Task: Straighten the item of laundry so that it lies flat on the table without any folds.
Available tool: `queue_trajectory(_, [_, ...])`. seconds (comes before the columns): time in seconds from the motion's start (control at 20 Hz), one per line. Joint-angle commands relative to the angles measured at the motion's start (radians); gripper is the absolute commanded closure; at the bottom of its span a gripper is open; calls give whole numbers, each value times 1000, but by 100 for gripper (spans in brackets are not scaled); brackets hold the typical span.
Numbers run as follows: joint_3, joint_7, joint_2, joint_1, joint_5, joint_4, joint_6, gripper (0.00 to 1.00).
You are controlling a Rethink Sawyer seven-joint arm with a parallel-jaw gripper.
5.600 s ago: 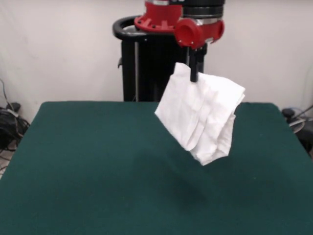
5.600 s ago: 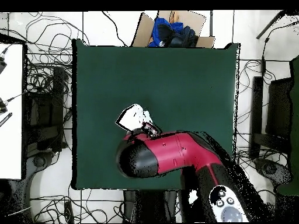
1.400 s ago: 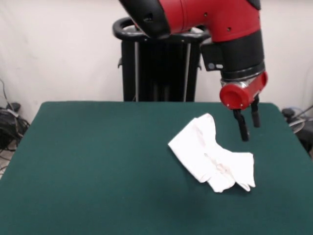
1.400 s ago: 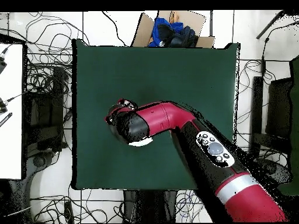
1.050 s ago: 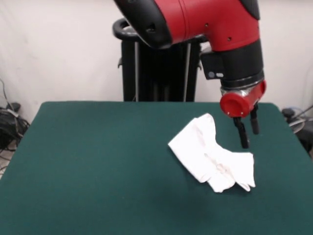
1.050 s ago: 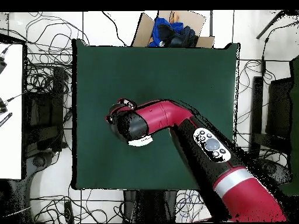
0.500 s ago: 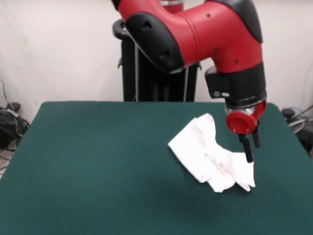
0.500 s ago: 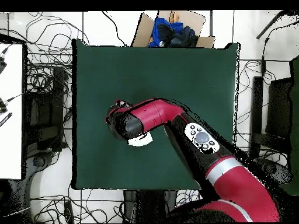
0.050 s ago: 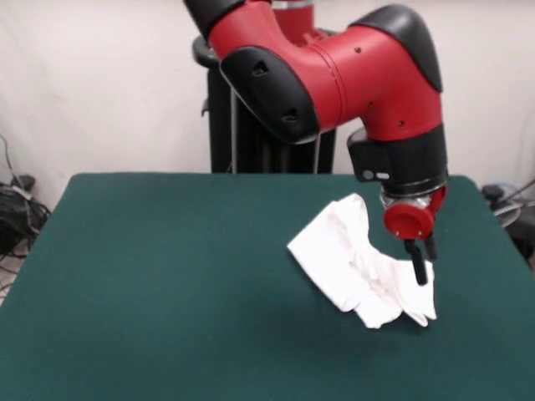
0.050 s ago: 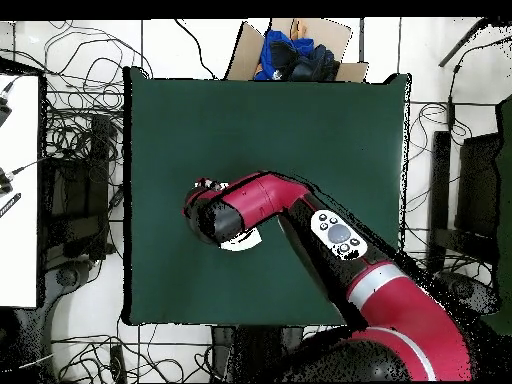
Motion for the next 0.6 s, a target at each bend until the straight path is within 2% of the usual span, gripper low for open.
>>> queue_trajectory(0.05, [-31, 8, 3, 18, -80, -55, -42, 0])
queue_trajectory(0.2, [-40, 19, 12, 21, -132, -61, -97, 0])
queue_trajectory(0.4, [-39, 34, 36, 25, -160, -73, -135, 0])
queue_trajectory(0.6, [-40, 61, 21, 30, -170, -72, -172, 0])
